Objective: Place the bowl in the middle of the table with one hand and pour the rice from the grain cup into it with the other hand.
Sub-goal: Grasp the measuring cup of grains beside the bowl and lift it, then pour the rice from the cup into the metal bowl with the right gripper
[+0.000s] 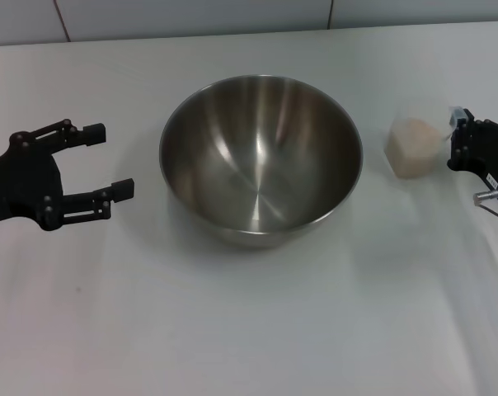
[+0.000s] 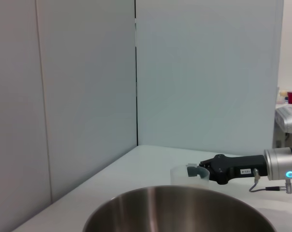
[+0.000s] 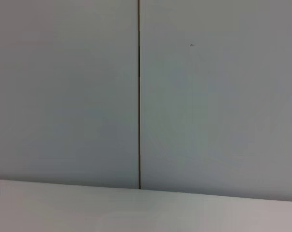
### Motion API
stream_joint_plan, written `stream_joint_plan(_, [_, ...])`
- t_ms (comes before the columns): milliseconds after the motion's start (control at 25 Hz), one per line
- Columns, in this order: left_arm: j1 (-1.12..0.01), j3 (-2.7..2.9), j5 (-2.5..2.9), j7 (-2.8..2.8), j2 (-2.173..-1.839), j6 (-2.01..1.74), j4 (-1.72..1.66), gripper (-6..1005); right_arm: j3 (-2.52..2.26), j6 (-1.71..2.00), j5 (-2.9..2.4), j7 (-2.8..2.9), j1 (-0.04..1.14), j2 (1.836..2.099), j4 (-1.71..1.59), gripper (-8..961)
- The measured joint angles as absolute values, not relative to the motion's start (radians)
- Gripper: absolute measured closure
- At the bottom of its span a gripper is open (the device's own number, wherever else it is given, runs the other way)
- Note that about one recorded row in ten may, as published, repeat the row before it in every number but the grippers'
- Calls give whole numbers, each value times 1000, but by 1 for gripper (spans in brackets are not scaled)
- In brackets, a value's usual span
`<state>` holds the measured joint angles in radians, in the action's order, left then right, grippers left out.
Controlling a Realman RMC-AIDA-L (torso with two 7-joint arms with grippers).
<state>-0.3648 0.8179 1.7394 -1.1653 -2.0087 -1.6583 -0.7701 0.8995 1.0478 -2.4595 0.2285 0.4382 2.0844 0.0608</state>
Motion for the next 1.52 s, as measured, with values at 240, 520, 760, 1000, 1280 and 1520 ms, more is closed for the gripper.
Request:
stream_joint_plan(240, [-365,810,1740,-1161,-2011,-1658,-770,139,904,1059,-2459,228,439,2082,80,941])
stream_joint_plan(520, [-364,808,1737,-1152,-2015,-1648,-767,138,895,1214,-2469,221,447,2079,78,940])
stream_joint_plan(760, [-361,808,1734,-1143,-2019,-1648,-767,138,886,1337,-2488,142,452,2076,78,941])
stream_joint_plan(1000, [-363,808,1732,-1143,-2020,-1651,-767,138,884,1372,-2493,88,482,2073,79,942])
stream_joint_plan(1280, [-368,808,1732,-1143,-2023,-1648,-767,138,881,1367,-2524,67,533,2064,74,940])
stream_joint_plan(1520, [-368,782,1732,-1143,-2032,-1647,-767,138,882,1372,-2586,-94,554,2057,80,942])
